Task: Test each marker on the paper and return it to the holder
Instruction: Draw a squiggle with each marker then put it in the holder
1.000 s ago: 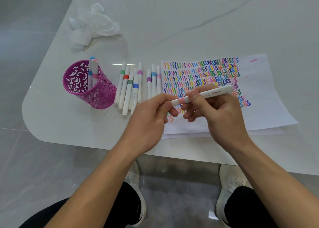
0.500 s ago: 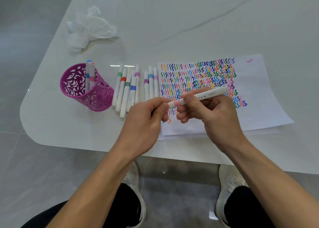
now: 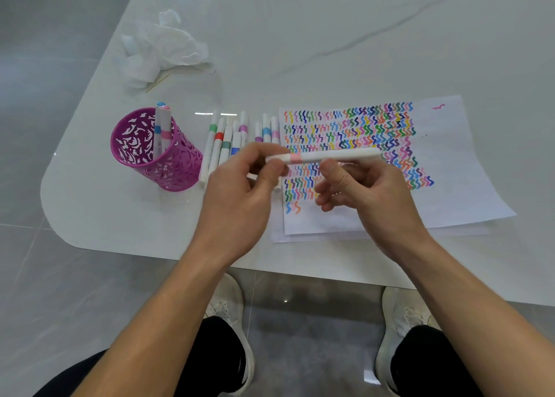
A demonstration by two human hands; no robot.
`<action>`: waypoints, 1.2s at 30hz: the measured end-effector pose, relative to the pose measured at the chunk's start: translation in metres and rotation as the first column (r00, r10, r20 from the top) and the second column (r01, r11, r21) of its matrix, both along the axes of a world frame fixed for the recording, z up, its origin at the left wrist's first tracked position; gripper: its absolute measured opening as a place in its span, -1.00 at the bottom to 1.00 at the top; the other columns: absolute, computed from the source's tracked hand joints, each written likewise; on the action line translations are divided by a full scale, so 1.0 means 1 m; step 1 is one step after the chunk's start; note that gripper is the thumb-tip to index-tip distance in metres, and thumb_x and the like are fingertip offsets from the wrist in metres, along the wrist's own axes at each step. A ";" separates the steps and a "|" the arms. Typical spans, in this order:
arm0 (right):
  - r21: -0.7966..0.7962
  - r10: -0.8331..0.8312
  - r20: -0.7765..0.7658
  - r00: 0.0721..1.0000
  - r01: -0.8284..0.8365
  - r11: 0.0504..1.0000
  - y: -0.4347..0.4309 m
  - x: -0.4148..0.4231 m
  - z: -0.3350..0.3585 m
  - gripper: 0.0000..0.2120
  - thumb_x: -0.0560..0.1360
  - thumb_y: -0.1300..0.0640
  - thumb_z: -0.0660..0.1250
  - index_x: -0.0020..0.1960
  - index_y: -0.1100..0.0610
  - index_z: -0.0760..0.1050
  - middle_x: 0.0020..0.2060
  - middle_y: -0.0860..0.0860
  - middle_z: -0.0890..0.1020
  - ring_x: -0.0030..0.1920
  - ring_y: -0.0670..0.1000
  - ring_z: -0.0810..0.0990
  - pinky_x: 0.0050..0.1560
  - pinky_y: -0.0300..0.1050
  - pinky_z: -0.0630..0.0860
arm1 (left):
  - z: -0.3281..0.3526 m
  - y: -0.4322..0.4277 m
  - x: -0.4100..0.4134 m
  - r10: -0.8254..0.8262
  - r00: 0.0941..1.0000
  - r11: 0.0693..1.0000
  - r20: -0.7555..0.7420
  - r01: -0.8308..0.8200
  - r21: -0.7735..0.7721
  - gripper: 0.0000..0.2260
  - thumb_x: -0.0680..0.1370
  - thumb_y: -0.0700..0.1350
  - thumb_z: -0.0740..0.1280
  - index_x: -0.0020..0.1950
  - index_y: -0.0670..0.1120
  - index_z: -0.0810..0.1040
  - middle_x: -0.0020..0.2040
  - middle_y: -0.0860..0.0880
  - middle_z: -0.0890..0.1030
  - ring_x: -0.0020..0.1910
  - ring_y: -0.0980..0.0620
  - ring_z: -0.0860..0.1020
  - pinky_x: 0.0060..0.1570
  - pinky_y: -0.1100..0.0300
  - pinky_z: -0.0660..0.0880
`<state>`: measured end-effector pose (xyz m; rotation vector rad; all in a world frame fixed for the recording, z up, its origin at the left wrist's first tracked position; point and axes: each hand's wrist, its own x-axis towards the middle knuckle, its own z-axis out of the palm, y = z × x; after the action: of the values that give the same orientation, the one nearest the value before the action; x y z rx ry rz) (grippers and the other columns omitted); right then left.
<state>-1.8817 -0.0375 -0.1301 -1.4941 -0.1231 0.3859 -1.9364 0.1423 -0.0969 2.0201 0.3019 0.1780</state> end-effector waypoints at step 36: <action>-0.135 -0.092 0.097 0.991 0.104 0.985 0.012 -0.006 -0.011 -0.59 0.58 -0.22 0.28 0.06 0.12 0.65 -0.31 0.00 0.65 -0.37 -0.05 0.57 -0.39 -0.23 0.50 | 0.022 0.075 -0.018 0.424 0.813 0.808 0.399 -0.538 0.238 -0.84 0.58 -0.04 0.40 0.14 0.01 0.63 0.01 0.11 0.63 0.00 0.12 0.62 0.03 0.24 0.56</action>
<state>-1.8881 -0.0256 -0.1412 -1.6501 -0.0953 0.2512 -1.9541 0.2168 -0.0754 2.1667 0.6118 0.9471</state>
